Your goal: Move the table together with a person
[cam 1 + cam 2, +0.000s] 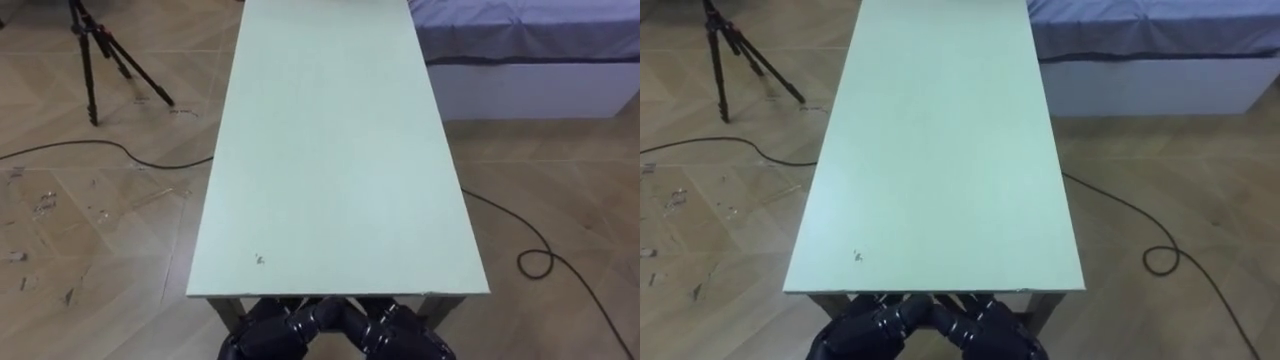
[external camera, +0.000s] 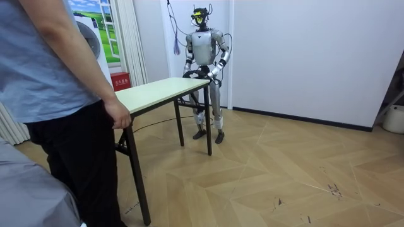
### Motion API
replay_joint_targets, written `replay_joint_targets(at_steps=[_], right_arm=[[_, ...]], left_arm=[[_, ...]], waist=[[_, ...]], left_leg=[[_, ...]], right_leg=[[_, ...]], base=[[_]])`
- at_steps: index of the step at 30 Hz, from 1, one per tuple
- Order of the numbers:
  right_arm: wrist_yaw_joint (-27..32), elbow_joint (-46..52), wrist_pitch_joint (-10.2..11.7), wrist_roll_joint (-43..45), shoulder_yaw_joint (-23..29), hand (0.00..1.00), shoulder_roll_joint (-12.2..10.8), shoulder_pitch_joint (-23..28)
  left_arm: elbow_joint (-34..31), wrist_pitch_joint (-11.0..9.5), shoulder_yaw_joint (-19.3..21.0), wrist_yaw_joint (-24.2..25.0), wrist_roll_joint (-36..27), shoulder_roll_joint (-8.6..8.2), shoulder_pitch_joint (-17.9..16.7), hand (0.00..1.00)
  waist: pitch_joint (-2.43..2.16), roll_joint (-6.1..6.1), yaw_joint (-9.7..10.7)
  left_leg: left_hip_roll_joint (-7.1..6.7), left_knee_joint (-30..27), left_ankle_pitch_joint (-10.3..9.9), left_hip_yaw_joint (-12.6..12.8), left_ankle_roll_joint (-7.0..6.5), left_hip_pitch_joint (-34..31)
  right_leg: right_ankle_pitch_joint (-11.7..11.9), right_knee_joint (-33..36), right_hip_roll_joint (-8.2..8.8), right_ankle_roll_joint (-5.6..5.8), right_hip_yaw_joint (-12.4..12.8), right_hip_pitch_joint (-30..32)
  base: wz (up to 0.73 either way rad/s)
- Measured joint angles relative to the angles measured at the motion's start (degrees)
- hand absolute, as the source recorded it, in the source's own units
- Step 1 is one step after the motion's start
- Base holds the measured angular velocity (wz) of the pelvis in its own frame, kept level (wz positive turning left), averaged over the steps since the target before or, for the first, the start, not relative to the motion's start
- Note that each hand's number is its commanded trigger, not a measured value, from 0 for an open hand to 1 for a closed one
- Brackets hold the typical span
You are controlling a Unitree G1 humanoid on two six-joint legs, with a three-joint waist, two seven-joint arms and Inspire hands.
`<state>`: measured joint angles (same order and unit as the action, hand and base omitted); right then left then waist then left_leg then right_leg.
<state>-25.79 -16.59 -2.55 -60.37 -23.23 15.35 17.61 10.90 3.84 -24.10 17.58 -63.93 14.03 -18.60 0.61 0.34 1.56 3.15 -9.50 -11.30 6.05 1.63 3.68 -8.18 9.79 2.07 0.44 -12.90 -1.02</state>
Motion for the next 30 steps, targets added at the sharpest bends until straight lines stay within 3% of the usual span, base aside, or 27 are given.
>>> replay_joint_targets(at_steps=[6,8,13,20,26,30], right_arm=[[1.3,0.4,0.0,0.0,-1.4,0.00,0.9,-1.3],[1.7,0.4,0.0,-0.9,-1.7,0.00,1.0,-2.0],[3.7,0.6,-0.1,-7.3,-1.9,0.00,0.7,-3.0],[9.0,0.9,0.1,-17.6,-1.8,0.00,-1.1,-3.7],[15.8,0.8,0.1,-24.9,0.0,0.00,-1.8,-5.4],[18.1,0.2,-0.1,-25.3,0.9,0.00,-1.9,-6.1]], left_arm=[[-1.8,0.0,-1.0,-3.3,-2.3,1.01,0.2,0.00],[-2.4,0.0,-1.1,-4.9,-4.6,0.98,0.4,0.00],[-2.7,0.0,-1.0,-8.1,-13.7,0.75,1.9,0.00],[-2.6,-0.1,-0.2,-12.4,-17.7,0.18,3.4,0.00],[2.2,-0.2,3.4,-14.9,-20.0,0.10,7.0,0.00],[5.3,0.0,4.5,-16.3,-20.5,-0.93,8.5,0.00]], waist=[[0.09,-0.08,0.0],[0.38,-0.18,-0.1],[0.77,0.03,-0.4],[0.85,0.15,-1.5],[0.85,0.63,-1.9],[1.07,1.21,-2.0]], left_leg=[[0.02,0.0,0.0,0.0,0.00,0.1],[0.03,0.0,0.0,-0.1,0.00,0.1],[0.07,-0.1,0.0,-0.1,0.00,0.0],[0.09,-0.1,0.0,-0.2,-0.02,0.0],[0.08,-0.2,0.0,-0.6,-0.02,0.1],[0.12,0.0,0.0,-0.7,-0.02,0.7]], right_leg=[[0.0,0.1,-0.03,-0.02,0.1,-0.1],[0.0,0.1,-0.04,-0.05,0.1,0.0],[0.1,0.1,-0.09,-0.12,0.1,0.0],[0.2,0.3,-0.11,-0.26,0.2,0.2],[0.2,0.2,-0.17,-0.29,0.0,-0.2],[0.2,0.2,-0.19,-0.30,0.0,-0.7]], base=[[0.00],[0.00],[0.00],[0.00],[0.02],[0.00]])
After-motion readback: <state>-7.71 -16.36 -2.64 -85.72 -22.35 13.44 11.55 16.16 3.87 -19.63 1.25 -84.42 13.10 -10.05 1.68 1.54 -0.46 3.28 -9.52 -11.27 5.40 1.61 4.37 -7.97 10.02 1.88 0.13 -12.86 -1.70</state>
